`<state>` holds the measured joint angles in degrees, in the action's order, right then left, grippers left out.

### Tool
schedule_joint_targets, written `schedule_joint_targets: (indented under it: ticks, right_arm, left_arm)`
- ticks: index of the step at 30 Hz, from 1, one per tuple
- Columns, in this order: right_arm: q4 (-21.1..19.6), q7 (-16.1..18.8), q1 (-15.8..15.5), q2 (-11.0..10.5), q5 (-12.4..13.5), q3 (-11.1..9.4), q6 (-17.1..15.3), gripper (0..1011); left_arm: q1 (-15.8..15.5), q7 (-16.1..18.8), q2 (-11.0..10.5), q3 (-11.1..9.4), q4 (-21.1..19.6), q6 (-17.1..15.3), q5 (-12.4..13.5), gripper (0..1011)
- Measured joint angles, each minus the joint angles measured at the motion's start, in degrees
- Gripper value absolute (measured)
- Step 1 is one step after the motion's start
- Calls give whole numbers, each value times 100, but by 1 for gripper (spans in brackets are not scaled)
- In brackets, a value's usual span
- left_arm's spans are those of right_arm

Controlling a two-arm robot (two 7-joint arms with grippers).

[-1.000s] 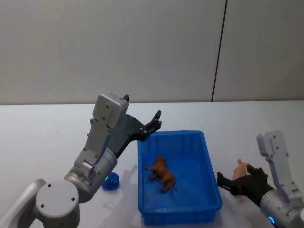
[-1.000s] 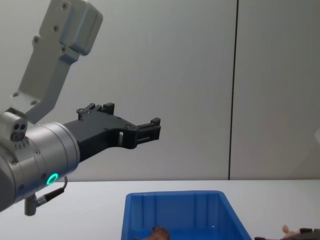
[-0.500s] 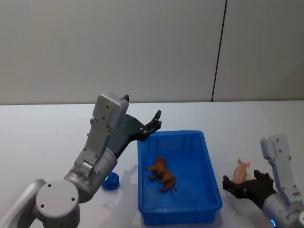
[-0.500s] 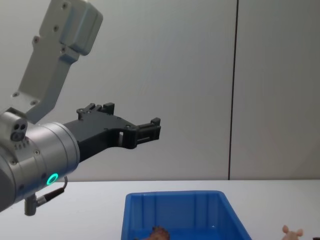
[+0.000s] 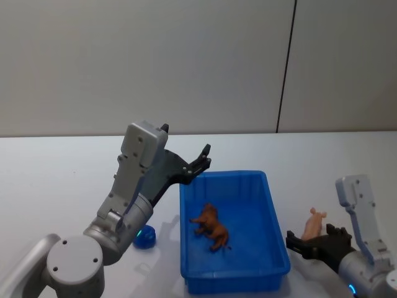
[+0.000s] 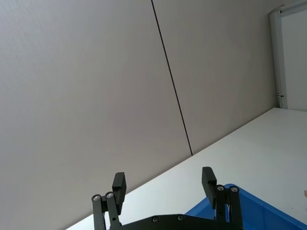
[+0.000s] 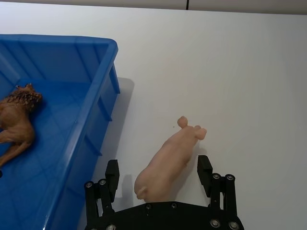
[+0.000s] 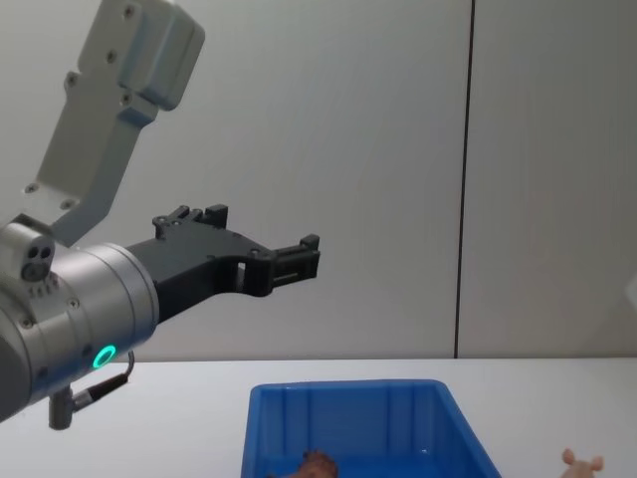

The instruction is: Pick up the two dolls from the table and place them into the box.

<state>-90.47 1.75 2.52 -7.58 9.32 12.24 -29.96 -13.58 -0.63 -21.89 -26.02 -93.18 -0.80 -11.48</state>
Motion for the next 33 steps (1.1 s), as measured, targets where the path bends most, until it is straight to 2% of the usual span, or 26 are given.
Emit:
schedule_joint_targets:
  ticks: [6, 19, 22, 27, 30, 33]
  right_arm:
    - [43, -33, 37, 53, 69, -1, -48, 1001]
    - [40, -335, 15, 124, 218, -45, -78, 998]
    - [35, -377, 6, 132, 234, -54, -81, 941]
    - [24, -440, -5, 142, 258, -62, -85, 781]
    - [21, -454, -9, 145, 263, -64, -85, 729]
    - [18, -474, -13, 148, 271, -67, -86, 623]
  left_arm:
    - [0, 0, 0, 0, 0, 0, 0, 1001]
    - [0, 0, 0, 0, 0, 0, 0, 1001]
    - [0, 0, 0, 0, 0, 0, 0, 1001]
    - [0, 0, 0, 0, 0, 0, 0, 1001]
    - [0, 0, 0, 0, 0, 0, 0, 1001]
    - [0, 0, 0, 0, 0, 0, 0, 1001]
